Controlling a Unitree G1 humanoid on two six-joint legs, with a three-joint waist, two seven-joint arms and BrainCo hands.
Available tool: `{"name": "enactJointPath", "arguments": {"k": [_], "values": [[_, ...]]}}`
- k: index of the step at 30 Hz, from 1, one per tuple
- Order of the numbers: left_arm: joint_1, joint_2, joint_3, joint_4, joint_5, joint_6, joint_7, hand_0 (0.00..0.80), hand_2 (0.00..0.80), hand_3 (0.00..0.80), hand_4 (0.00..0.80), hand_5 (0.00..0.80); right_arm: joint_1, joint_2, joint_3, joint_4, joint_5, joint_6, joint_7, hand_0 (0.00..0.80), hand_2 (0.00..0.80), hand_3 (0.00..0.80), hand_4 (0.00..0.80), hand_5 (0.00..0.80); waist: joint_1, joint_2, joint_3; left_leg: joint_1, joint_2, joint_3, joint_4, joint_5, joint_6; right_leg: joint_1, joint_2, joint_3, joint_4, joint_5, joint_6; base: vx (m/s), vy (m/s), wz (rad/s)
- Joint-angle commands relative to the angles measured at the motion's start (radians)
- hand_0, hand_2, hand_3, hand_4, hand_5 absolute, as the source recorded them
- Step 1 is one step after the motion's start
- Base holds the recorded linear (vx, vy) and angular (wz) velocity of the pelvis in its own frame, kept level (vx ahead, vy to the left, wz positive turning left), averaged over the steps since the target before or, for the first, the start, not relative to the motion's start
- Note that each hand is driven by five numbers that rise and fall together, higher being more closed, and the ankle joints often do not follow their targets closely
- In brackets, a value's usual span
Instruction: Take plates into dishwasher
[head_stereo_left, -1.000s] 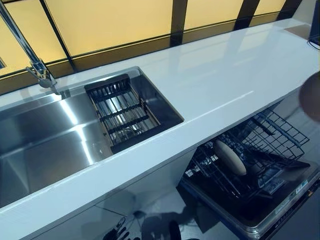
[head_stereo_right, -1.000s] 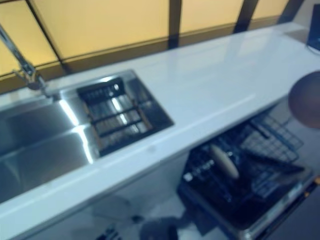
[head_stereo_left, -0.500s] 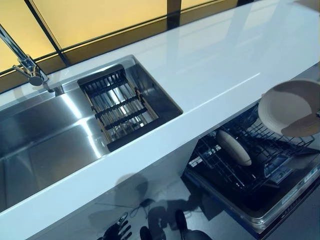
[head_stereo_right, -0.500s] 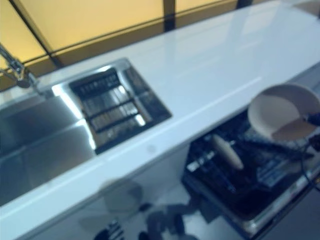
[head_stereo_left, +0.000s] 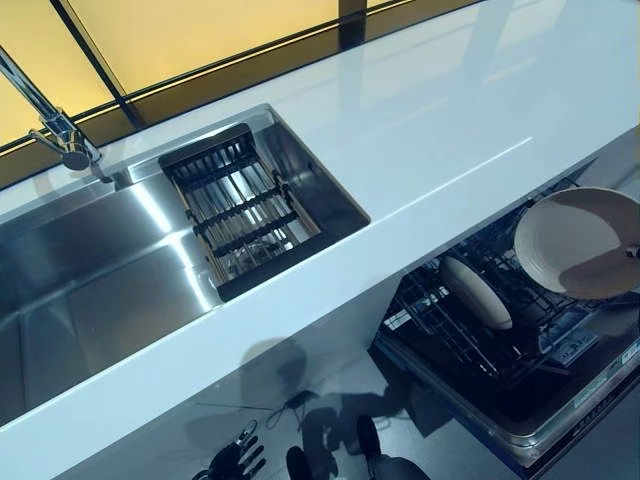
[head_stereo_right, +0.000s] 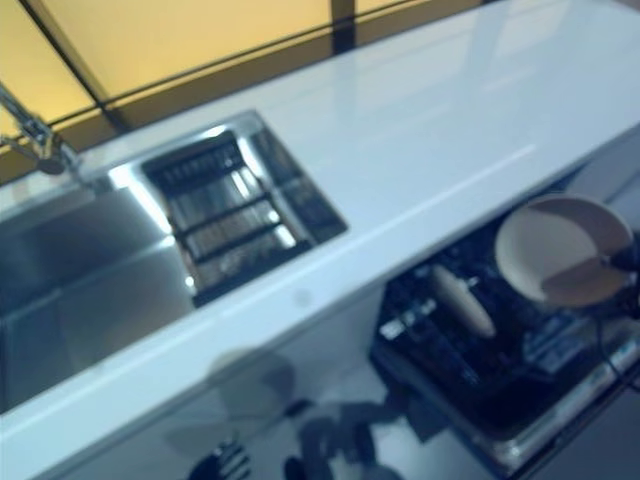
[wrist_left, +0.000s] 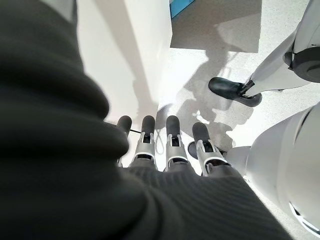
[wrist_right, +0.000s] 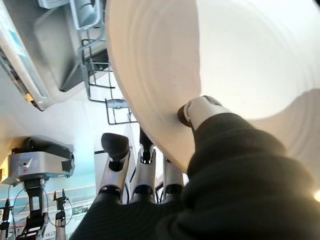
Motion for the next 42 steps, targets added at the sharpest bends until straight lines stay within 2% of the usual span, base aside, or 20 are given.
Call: {"name": "enactJointPath", "arguments": {"k": [1,5,9,13,16,23,27,29,35,42], "values": [[-0.008,0.035,-0.03,0.024,0.001,-0.025,-0.006,0.0,0.0,0.0,0.0,0.0,-0.008,0.027,-0.007,-0.02,-0.105,-0.001,-0.029,0.8,0.8,0.8,0.8,0.8,0.009,-0.07,-0.038,0.044,-0.015,0.037,-0.001,-0.089,0.033,0.018,0.01,0.025,-0.001,-0.05,0.037,0.0,0.0,0.0],[-0.01,0.031,-0.036,0.021,-0.004,-0.027,0.0,0.0,0.0,0.0,0.0,0.0,0.002,0.033,0.004,-0.015,-0.197,0.016,-0.069,0.8,0.8,0.8,0.8,0.8,0.008,-0.065,-0.037,0.045,-0.013,0.042,-0.001,-0.089,0.033,0.018,0.01,0.028,-0.001,-0.05,0.038,0.0,0.0,0.0],[-0.014,0.026,-0.052,0.013,-0.012,-0.028,0.006,0.0,0.0,0.0,0.0,0.0,0.009,0.051,0.011,-0.001,-0.268,0.09,-0.142,0.8,0.8,0.8,0.8,0.8,0.009,-0.056,-0.032,0.041,-0.015,0.039,-0.001,-0.087,0.033,0.015,0.01,0.029,-0.001,-0.05,0.04,0.0,0.0,0.0],[-0.022,0.016,-0.072,0.005,-0.026,-0.023,0.014,0.0,0.0,0.0,0.0,0.0,0.029,0.115,0.007,-0.029,-0.289,0.183,-0.231,0.8,0.8,0.8,0.8,0.8,0.008,-0.044,-0.028,0.042,-0.017,0.035,-0.001,-0.087,0.036,0.018,0.009,0.03,-0.001,-0.051,0.042,0.0,0.0,0.0],[-0.023,0.008,-0.071,0.006,-0.025,-0.025,0.01,0.0,0.0,0.0,0.0,0.0,0.041,0.174,0.001,-0.055,-0.295,0.21,-0.293,0.8,0.8,0.8,0.8,0.8,0.009,-0.038,-0.027,0.043,-0.019,0.033,-0.001,-0.088,0.038,0.02,0.009,0.031,-0.001,-0.053,0.041,0.0,0.0,0.0],[-0.026,-0.01,-0.079,0.002,-0.027,-0.025,0.018,0.0,0.0,0.0,0.0,0.0,0.069,0.291,-0.025,-0.091,-0.275,0.231,-0.485,0.8,0.8,0.8,0.8,0.8,0.014,-0.019,-0.027,0.042,-0.022,0.027,-0.001,-0.088,0.043,0.02,0.007,0.028,-0.001,-0.055,0.039,0.0,0.0,0.0],[-0.019,-0.017,-0.083,-0.004,-0.027,-0.024,0.021,0.0,0.0,0.0,0.0,0.0,0.095,0.329,-0.046,-0.105,-0.293,0.203,-0.574,0.8,0.8,0.8,0.8,0.8,0.016,-0.012,-0.029,0.041,-0.024,0.024,-0.001,-0.089,0.046,0.021,0.005,0.025,-0.001,-0.057,0.039,0.0,0.0,0.0],[-0.015,-0.025,-0.088,-0.004,-0.026,-0.026,0.018,0.0,0.0,0.0,0.0,0.0,0.104,0.348,-0.05,-0.113,-0.32,0.183,-0.638,0.8,0.8,0.8,0.8,0.8,0.017,-0.007,-0.032,0.041,-0.025,0.021,-0.001,-0.088,0.047,0.021,0.005,0.024,-0.001,-0.058,0.039,0.0,0.0,0.0],[-0.011,-0.055,-0.118,-0.01,-0.033,-0.032,0.029,0.0,0.0,0.0,0.0,0.0,0.135,0.421,-0.042,-0.095,-0.377,0.185,-0.893,0.8,0.8,0.8,0.8,0.8,0.03,0.015,-0.043,0.044,-0.03,0.01,-0.001,-0.09,0.053,0.028,0.003,0.02,-0.001,-0.065,0.039,0.009,0.016,0.0],[-0.008,-0.057,-0.124,-0.013,-0.033,-0.03,0.032,0.0,0.0,0.0,0.0,0.0,0.134,0.422,-0.024,-0.08,-0.428,0.199,-0.952,0.8,0.8,0.8,0.8,0.8,0.038,0.022,-0.047,0.041,-0.032,0.003,-0.001,-0.088,0.054,0.027,0.0,0.013,-0.001,-0.065,0.041,0.0,0.0,0.0]]}}
